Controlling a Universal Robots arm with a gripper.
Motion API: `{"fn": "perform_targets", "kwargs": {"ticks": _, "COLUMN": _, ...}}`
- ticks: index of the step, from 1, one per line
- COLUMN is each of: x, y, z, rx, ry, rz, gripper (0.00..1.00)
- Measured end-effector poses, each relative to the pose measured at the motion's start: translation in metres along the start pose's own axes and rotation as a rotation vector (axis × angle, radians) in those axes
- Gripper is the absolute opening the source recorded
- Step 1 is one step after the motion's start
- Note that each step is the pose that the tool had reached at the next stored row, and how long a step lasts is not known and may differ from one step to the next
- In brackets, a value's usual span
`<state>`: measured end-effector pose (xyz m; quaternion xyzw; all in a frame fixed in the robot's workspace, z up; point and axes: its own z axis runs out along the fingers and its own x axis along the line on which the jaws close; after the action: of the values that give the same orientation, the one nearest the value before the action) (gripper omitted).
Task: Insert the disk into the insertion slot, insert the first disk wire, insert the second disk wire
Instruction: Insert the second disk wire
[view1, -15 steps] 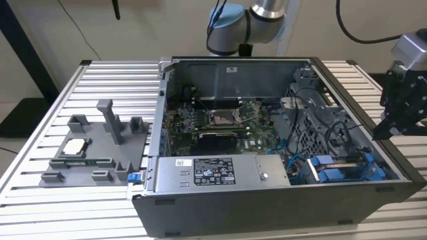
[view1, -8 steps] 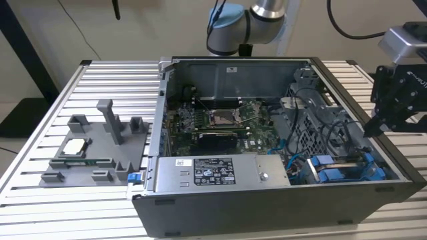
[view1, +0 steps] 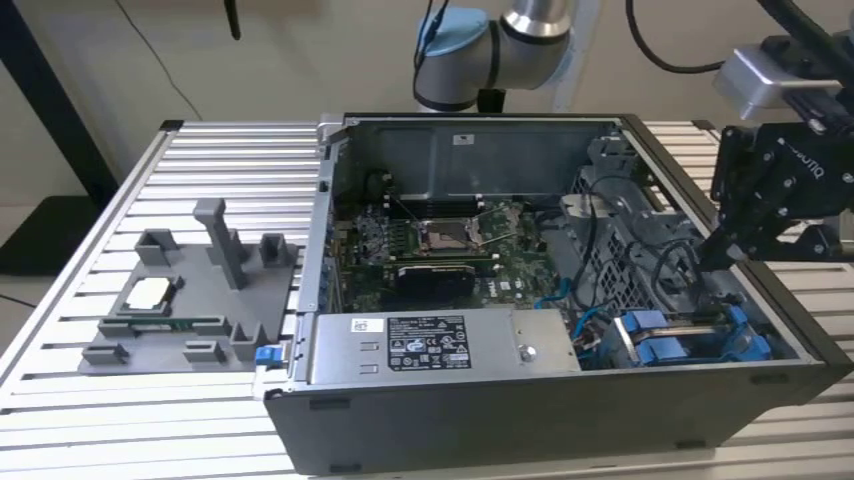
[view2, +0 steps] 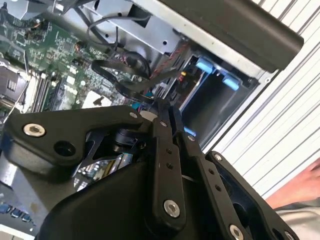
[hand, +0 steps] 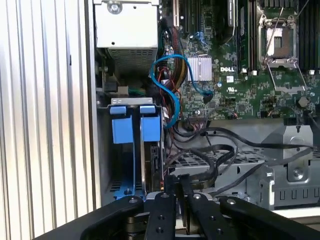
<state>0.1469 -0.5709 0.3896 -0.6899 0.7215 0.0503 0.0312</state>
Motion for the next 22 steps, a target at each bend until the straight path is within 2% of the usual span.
{"fn": "perform_targets", "kwargs": {"ticks": 3, "x": 0.0006, "y": 0.0134, "z": 0.0005, "rx": 0.0022, "ry": -0.0001, "rz": 0.000, "gripper": 0.16}}
{"fn": "perform_targets", "kwargs": {"ticks": 5, "x": 0.0016, "y": 0.0165, "z": 0.0021, "rx": 0.0037, "ry": -0.0004, "rz": 0.000, "gripper": 0.16}}
{"fn": "perform_targets", "kwargs": {"ticks": 16, "x": 0.0141, "y": 0.0179, "z": 0.0143, "rx": 0.0260, "ry": -0.0010, "rz": -0.012, "gripper": 0.16}}
{"fn": "perform_targets", "kwargs": {"ticks": 22, "x": 0.0205, "y": 0.0178, "z": 0.0202, "rx": 0.0435, "ry": -0.0017, "rz": -0.017, "gripper": 0.16}}
